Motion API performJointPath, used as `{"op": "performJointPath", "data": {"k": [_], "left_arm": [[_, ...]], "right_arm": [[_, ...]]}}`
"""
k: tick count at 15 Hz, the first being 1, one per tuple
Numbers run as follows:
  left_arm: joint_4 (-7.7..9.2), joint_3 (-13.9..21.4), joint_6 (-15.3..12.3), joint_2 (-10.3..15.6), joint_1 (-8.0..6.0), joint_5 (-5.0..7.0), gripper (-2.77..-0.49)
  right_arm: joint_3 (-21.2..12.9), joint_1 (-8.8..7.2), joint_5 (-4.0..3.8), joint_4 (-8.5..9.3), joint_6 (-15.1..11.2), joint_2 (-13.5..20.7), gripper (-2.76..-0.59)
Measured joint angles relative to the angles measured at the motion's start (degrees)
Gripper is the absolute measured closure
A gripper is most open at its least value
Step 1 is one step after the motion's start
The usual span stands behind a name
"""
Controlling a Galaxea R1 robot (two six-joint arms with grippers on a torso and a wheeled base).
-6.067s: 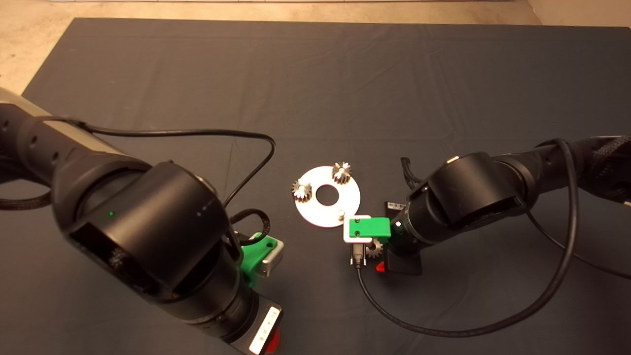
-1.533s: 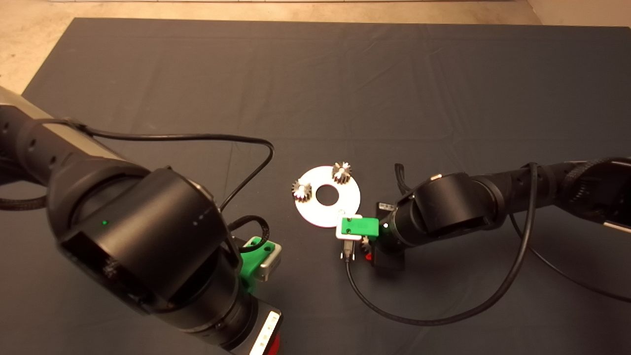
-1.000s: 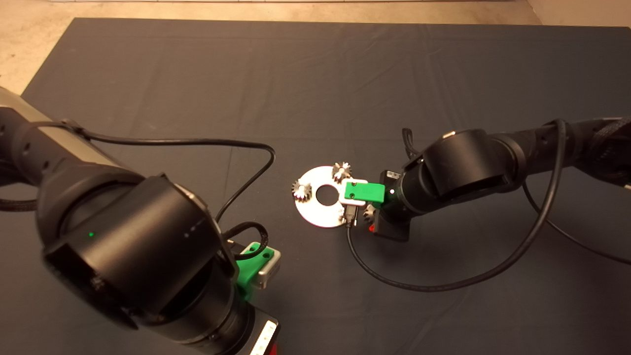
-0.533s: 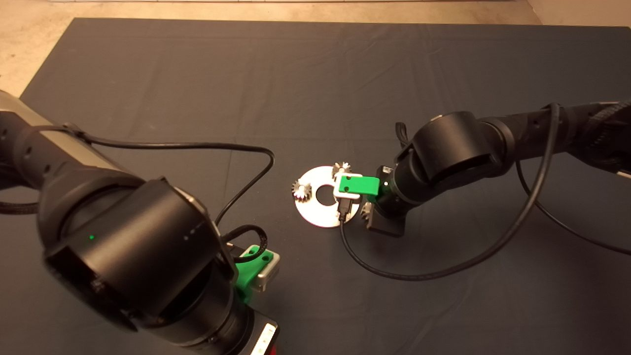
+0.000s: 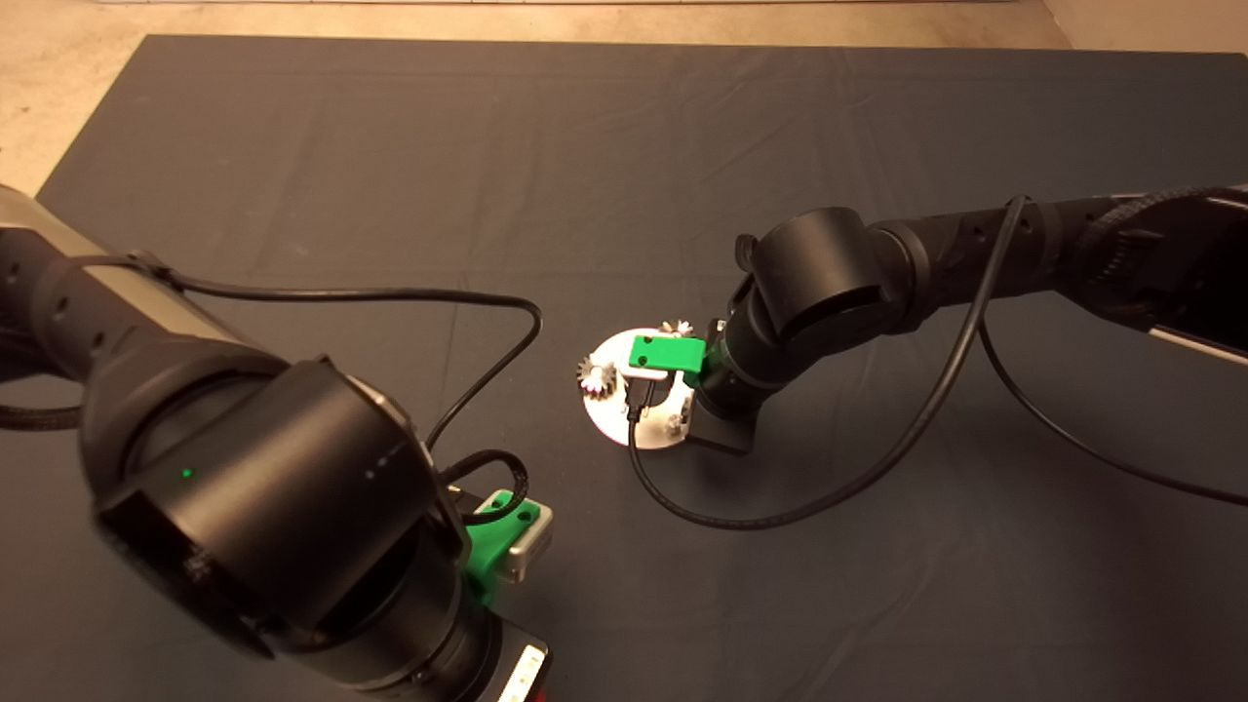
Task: Install three planetary gears onto the carrier pins
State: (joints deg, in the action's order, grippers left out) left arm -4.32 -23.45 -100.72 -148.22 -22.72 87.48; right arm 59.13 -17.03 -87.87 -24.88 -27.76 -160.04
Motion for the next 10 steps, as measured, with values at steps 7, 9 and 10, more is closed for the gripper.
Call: {"op": "performJointPath", "data": {"k": [7,9,10], "left_arm": [[0.0,0.0,0.0,0.01,0.66,0.0,-2.04],[-0.01,0.39,-0.02,0.03,0.64,0.0,-2.04],[-0.01,0.63,-0.22,0.02,0.64,0.0,-2.04]], "right_arm": [[2.03,0.99,-0.72,0.07,0.01,-1.76,-1.07],[2.19,1.0,-0.88,0.11,0.01,-1.95,-1.07],[2.23,1.0,-0.91,0.11,0.01,-2.01,-1.07]]}}
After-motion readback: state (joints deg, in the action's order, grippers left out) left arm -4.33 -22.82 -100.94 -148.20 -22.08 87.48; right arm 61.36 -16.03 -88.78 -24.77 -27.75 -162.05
